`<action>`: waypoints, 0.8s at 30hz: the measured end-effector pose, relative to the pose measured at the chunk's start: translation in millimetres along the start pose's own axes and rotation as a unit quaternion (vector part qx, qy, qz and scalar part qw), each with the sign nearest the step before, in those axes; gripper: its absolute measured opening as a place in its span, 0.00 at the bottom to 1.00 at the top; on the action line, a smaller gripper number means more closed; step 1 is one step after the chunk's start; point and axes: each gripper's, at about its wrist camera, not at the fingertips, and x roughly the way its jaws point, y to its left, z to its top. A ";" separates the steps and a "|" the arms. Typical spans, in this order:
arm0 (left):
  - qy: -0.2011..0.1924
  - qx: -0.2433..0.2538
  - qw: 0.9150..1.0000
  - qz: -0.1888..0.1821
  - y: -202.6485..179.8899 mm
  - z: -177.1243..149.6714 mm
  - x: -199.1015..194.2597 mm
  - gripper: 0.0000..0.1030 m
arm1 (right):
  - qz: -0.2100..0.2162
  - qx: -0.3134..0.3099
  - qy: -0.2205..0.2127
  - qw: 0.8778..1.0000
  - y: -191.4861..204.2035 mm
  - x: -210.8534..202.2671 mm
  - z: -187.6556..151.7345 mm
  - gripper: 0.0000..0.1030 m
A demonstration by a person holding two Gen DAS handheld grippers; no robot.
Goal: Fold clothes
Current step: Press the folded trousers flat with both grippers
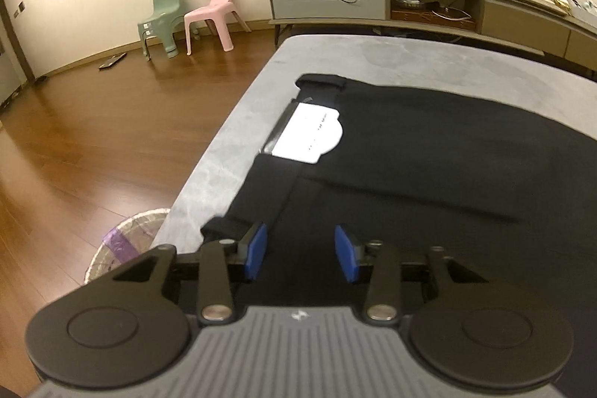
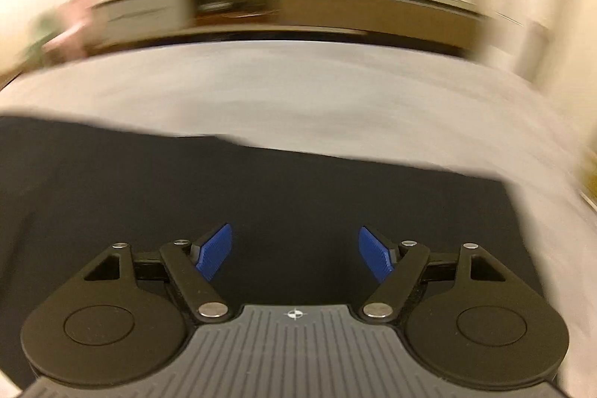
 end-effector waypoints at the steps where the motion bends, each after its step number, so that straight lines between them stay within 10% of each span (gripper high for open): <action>1: -0.001 -0.001 1.000 0.002 2.2 -2.0 -6.2 0.40 | -0.016 0.017 0.012 1.000 -22.1 3.3 -3.6 0.75; 8: -0.021 -0.117 0.992 0.030 77.2 -17.7 -63.6 0.39 | -0.069 0.028 0.004 0.997 -73.4 26.7 2.2 0.77; 14: 0.009 -0.209 0.977 -0.031 125.1 -78.1 -96.8 0.40 | -0.129 -0.032 -0.037 0.990 -38.7 20.3 7.9 0.75; 18: 0.029 -0.248 0.962 -0.106 120.1 -86.3 -85.2 0.45 | -0.014 -0.099 -0.062 0.993 40.7 1.6 4.4 0.80; 24: 0.060 -0.295 0.948 -0.106 111.1 -87.1 -59.4 0.46 | 0.081 -0.149 -0.044 0.985 113.6 -5.7 -17.5 0.82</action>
